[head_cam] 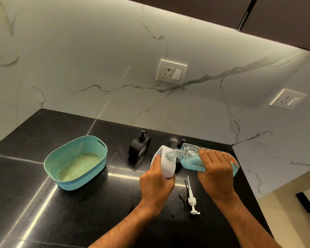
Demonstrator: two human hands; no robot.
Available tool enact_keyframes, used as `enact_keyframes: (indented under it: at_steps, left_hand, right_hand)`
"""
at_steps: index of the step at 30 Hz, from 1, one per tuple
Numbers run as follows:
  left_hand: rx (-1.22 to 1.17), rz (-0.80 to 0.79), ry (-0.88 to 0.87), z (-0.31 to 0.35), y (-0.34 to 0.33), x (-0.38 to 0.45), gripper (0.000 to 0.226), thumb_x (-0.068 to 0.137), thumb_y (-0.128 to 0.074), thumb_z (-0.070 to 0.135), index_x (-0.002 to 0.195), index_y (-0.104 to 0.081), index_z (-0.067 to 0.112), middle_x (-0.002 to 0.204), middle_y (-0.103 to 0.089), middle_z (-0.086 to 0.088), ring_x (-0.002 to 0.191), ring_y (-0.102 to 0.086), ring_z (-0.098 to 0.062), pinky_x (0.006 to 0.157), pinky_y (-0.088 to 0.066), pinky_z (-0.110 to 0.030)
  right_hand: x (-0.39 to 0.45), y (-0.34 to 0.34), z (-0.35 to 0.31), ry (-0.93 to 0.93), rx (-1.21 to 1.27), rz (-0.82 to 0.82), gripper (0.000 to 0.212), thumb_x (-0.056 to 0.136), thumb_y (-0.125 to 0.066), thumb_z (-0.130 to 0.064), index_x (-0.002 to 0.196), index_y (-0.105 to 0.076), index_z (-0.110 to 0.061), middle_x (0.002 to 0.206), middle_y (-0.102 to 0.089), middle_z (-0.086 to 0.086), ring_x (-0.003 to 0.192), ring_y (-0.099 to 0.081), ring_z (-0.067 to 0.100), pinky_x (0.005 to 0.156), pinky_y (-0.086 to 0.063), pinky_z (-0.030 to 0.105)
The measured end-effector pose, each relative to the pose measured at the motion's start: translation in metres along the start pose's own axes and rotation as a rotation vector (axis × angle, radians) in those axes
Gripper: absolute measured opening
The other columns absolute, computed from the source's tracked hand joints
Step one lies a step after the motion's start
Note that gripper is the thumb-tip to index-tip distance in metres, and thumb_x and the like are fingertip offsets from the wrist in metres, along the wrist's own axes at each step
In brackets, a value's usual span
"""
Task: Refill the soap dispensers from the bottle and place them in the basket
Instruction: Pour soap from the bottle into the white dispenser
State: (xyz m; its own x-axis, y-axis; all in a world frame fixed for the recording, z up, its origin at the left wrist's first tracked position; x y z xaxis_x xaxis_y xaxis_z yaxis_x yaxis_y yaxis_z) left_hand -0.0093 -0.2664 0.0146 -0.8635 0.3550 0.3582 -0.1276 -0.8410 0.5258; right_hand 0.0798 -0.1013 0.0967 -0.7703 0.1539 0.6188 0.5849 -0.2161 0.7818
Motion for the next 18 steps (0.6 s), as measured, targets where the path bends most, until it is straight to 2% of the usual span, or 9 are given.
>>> enact_keyframes:
  at_steps: [18]
  left_hand:
    - [0.014, 0.01, -0.008, 0.0012, 0.0005, 0.0006, 0.087, 0.075, -0.09, 0.04, 0.147, -0.052, 0.008, 0.131, -0.07, -0.01, 0.102, -0.076, -0.024, 0.081, -0.064, -0.027]
  right_hand:
    - [0.0002, 0.0004, 0.0, 0.002, 0.002, -0.003, 0.072, 0.053, -0.101, -0.019, 0.116, -0.071, 0.0, 0.109, -0.074, 0.019, 0.1, -0.072, 0.039, 0.085, -0.06, 0.055]
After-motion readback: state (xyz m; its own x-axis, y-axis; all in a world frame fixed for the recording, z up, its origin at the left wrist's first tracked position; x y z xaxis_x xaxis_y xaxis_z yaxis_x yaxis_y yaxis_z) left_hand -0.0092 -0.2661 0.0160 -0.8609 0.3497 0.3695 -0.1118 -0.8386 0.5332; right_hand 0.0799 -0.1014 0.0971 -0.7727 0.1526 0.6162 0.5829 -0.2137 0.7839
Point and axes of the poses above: each hand's wrist, its own x-axis towards the middle knuckle, its own y-axis out of the back of the hand, z = x × y, the point moved 4 cm from there along x, towards the middle knuckle
